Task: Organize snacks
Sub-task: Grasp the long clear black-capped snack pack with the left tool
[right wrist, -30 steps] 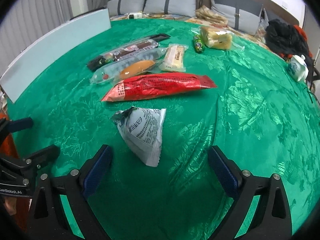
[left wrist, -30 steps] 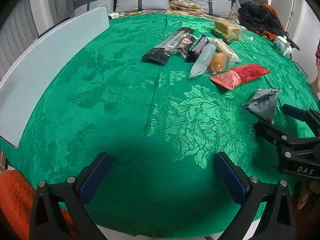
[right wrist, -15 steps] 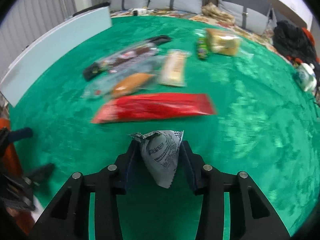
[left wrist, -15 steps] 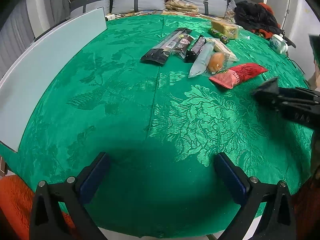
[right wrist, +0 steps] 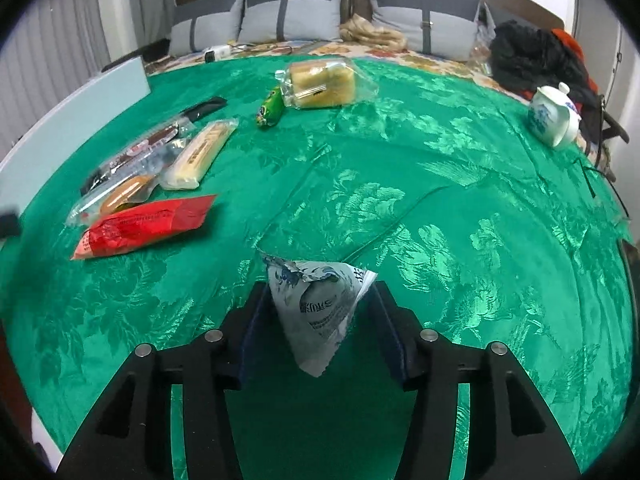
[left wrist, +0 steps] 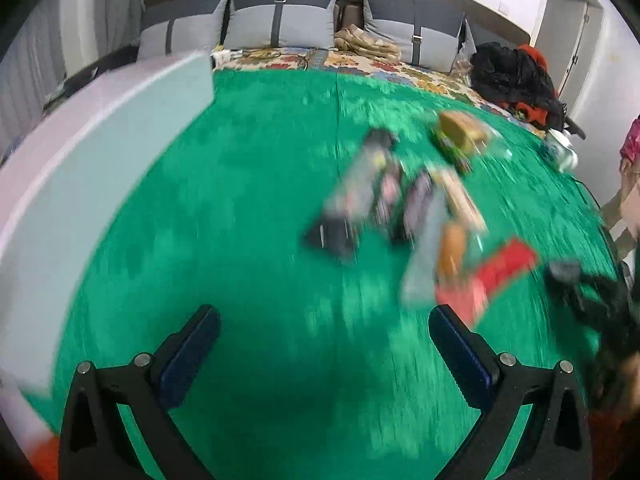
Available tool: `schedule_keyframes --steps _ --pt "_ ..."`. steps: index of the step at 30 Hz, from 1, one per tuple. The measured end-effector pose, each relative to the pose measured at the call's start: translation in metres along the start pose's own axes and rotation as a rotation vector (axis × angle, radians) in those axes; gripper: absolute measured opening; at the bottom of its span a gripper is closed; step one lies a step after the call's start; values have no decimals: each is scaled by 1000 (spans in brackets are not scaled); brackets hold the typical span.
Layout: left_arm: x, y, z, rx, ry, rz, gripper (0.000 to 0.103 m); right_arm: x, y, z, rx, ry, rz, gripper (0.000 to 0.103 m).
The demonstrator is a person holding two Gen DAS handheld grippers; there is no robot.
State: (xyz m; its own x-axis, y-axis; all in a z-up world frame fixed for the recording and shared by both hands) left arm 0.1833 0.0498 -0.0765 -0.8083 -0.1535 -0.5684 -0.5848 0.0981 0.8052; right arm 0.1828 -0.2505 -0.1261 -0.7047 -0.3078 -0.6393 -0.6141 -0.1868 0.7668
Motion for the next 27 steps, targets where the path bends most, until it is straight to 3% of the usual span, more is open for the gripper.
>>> schedule_keyframes --steps 4,6,8,9,11,14,16,17,18,20,23,26,27 --pt "-58 -54 -15 -21 -57 39 102 -2 -2 -1 2 1 1 56" --pt "-74 -88 -20 -55 -64 83 90 -2 -2 0 1 1 1 56" --pt "-82 -118 -29 -52 -97 128 85 -2 -2 -1 -3 -1 0 56" --pt "-87 -121 -31 -41 -99 107 84 -1 -2 -1 -4 -1 -1 56" --pt "-85 -136 -32 -63 -127 157 77 -1 -2 -2 -4 -2 -1 56" --pt "-84 -135 -31 -19 -164 136 74 -2 -2 -2 -9 -4 -2 57" --pt "-83 -130 -25 -11 -172 137 60 -2 -2 -2 -13 -5 -3 57" --pt "-83 -127 -19 -19 -156 135 45 -2 -2 -2 -14 -5 -3 57" --pt "-83 -125 -14 -29 -140 131 39 -2 -3 -3 -13 -5 -3 57" --pt "-83 -124 -6 -42 -111 130 36 -2 -2 -3 -10 -2 -3 58" --pt "-79 -122 -7 -75 -87 107 38 -2 -3 -4 -3 3 -1 58" --pt "-69 -123 -25 -23 -102 103 74 -1 -2 -4 -2 4 -1 58" --pt "-66 -123 -29 -35 -122 85 79 -1 -2 -3 -3 4 -1 58"
Point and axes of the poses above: each gripper's, at about its wrist camera, not at the fingertips, and y roughly against the way its jaws point, z to its left, x to its underside, the point moved 10 cm from there along -y, roughly the way its jaws point, and after that the axes turned 7 degrees about y, right-handed, at the moved point
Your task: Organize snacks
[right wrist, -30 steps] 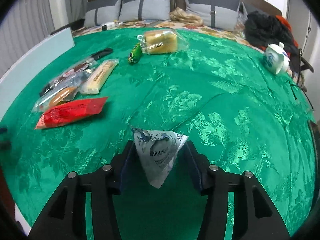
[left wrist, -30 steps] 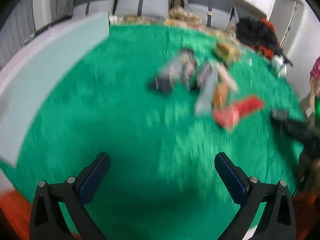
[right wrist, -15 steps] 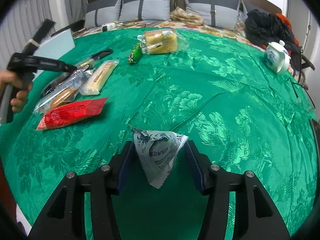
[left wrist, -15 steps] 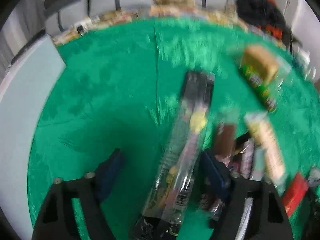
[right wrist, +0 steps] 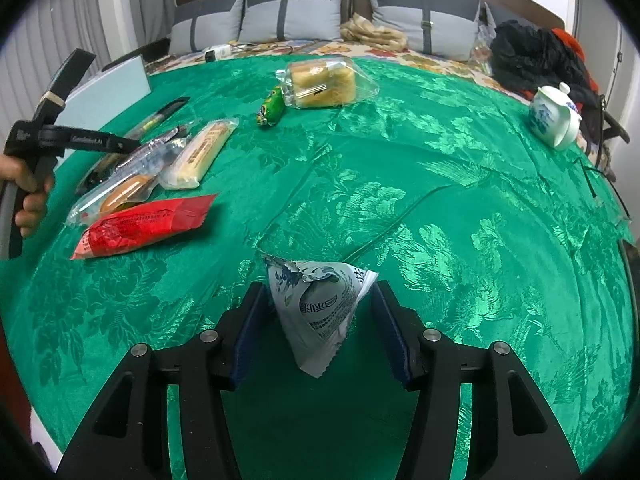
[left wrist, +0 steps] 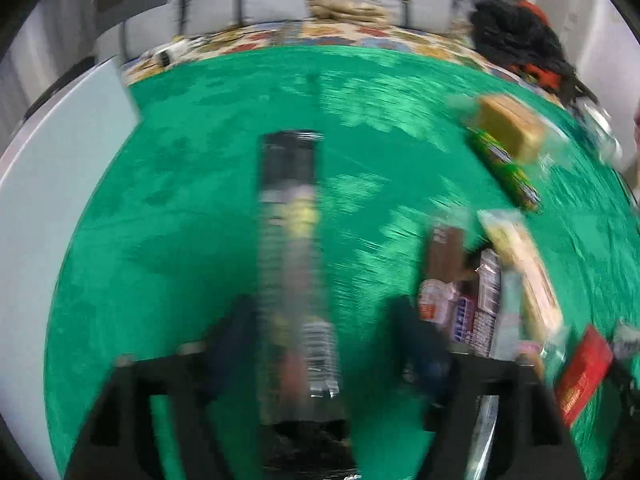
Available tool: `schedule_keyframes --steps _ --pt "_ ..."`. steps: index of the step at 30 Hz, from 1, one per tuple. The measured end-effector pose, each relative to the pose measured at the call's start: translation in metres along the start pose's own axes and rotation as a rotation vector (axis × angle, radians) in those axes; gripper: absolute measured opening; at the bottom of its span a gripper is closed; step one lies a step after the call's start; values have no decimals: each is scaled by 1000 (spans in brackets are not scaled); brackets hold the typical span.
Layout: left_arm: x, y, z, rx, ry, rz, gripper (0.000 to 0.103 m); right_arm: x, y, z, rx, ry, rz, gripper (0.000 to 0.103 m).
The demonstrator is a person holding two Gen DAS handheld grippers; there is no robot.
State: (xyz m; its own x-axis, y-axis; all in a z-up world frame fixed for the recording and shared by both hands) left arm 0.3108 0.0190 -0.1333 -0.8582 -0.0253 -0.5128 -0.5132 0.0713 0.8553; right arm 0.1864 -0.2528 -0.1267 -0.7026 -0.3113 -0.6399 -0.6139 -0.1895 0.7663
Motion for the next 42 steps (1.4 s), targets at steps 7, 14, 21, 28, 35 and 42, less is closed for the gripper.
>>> schedule_keyframes --steps 7,14,21,28,35,42 --pt "-3 -7 21 -67 110 -88 103 0 0 0 -1 2 1 59" --pt "-3 -8 22 -66 112 -88 103 1 0 0 -1 3 1 60" --pt "-3 -8 21 -66 112 -88 103 1 -1 1 -3 2 1 61" --pt "-3 -8 22 -66 112 -88 103 1 -1 1 -3 2 1 61" --pt "-3 -8 22 -66 113 -88 103 1 -1 1 -3 2 1 61" --pt "-3 -8 22 -66 113 -88 103 1 0 3 -9 1 0 62"
Point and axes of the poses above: each gripper's, at about its wrist camera, not at the fingertips, and y roughly against the way its jaws point, z to its left, x to its underside, the point moved 10 cm from there along -y, roughly the way its jaws point, and after that the axes turned 7 degrees about y, right-handed, at the moved point
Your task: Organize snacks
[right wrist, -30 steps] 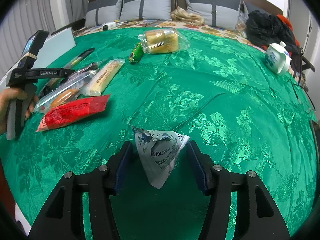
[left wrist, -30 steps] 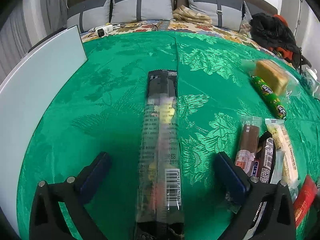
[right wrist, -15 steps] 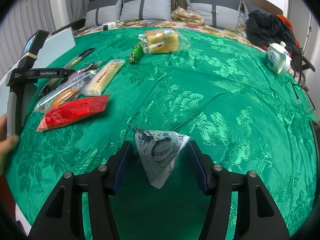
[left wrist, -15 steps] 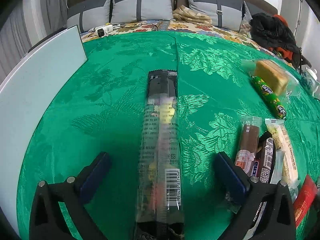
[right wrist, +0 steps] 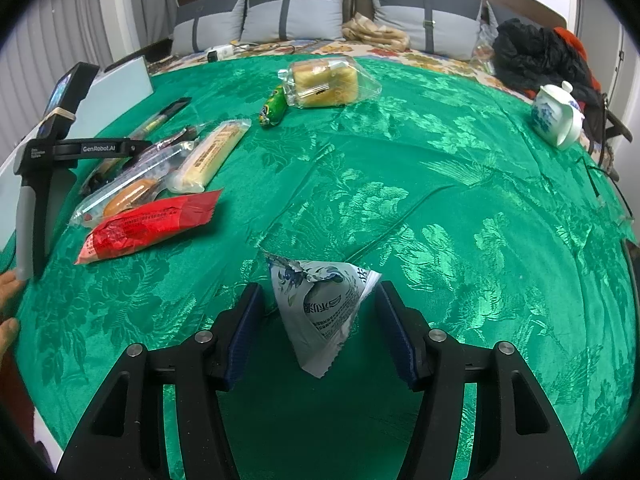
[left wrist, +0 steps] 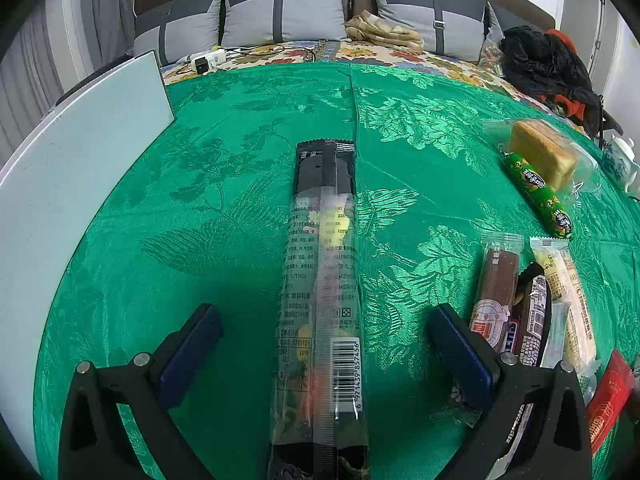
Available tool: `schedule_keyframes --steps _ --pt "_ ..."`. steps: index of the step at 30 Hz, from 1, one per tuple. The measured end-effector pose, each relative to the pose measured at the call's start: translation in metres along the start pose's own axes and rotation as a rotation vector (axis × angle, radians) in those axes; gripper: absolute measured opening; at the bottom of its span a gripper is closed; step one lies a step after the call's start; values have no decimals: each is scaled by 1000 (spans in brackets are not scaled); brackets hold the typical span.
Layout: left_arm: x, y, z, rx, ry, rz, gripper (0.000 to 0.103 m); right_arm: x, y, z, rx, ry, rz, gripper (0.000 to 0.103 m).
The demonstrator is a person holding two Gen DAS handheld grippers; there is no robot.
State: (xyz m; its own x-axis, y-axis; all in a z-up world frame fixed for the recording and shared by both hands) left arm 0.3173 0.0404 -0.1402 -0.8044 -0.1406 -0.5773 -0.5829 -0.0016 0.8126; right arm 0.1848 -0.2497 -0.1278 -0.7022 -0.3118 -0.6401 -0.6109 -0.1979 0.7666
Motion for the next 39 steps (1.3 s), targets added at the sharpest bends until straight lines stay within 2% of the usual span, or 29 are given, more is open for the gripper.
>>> schedule_keyframes --steps 39 --pt "0 0 0 0 0 0 103 0 0 2 -6 -4 -3 62"
Point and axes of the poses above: each gripper's, at about its wrist camera, not at the fingertips, and y roughly against the way its jaws point, z to its left, x to its underside, the point moved 10 cm from there along -y, roughly the way its jaws point, and after that the axes turned 7 degrees about y, right-handed, at the moved point
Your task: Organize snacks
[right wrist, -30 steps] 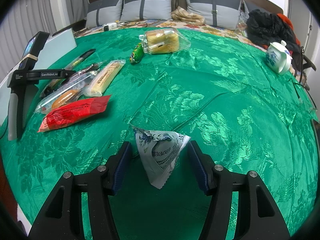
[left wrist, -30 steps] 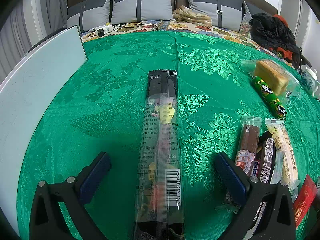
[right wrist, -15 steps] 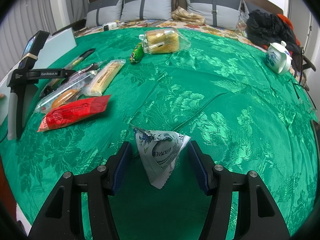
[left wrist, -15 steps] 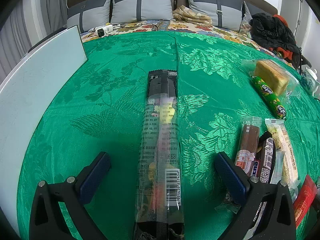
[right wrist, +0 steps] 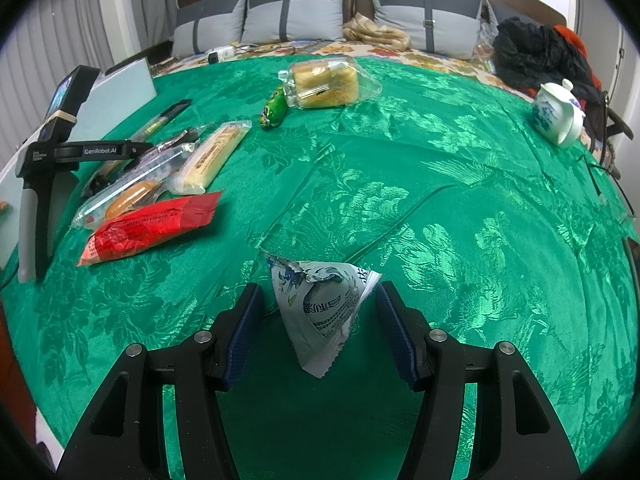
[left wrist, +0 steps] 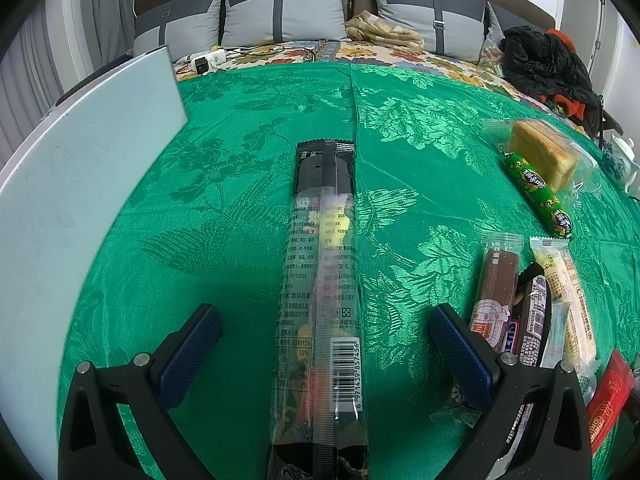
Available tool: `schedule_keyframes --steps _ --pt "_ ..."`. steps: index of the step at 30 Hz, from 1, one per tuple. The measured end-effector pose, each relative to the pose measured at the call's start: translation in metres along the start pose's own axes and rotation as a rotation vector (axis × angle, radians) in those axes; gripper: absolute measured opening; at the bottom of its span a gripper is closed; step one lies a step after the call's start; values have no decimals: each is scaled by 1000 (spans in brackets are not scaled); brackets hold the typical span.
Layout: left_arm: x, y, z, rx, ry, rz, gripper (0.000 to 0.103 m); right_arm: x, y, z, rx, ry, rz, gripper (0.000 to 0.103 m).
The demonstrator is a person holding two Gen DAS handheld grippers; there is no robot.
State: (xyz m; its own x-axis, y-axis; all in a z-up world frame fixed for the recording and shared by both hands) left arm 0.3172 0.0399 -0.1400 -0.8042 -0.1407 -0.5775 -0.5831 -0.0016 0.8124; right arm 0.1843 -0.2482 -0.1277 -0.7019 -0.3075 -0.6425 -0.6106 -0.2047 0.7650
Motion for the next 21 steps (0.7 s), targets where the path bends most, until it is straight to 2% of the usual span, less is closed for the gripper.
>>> schedule_keyframes --steps 21 --pt "0 0 0 0 0 0 103 0 0 -2 24 15 9 66"
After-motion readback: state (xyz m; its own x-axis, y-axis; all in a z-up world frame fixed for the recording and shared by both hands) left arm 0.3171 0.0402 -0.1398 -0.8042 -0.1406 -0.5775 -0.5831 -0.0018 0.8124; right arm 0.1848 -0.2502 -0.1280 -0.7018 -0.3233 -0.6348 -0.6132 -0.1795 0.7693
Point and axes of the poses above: each gripper's, at about its wrist camera, not at the fingertips, and y roughly against the way its jaws point, z to its left, x to its underside, the point moved 10 cm from there along -y, roughly the way its jaws point, and after that the axes turned 7 degrees about y, right-handed, at the moved point
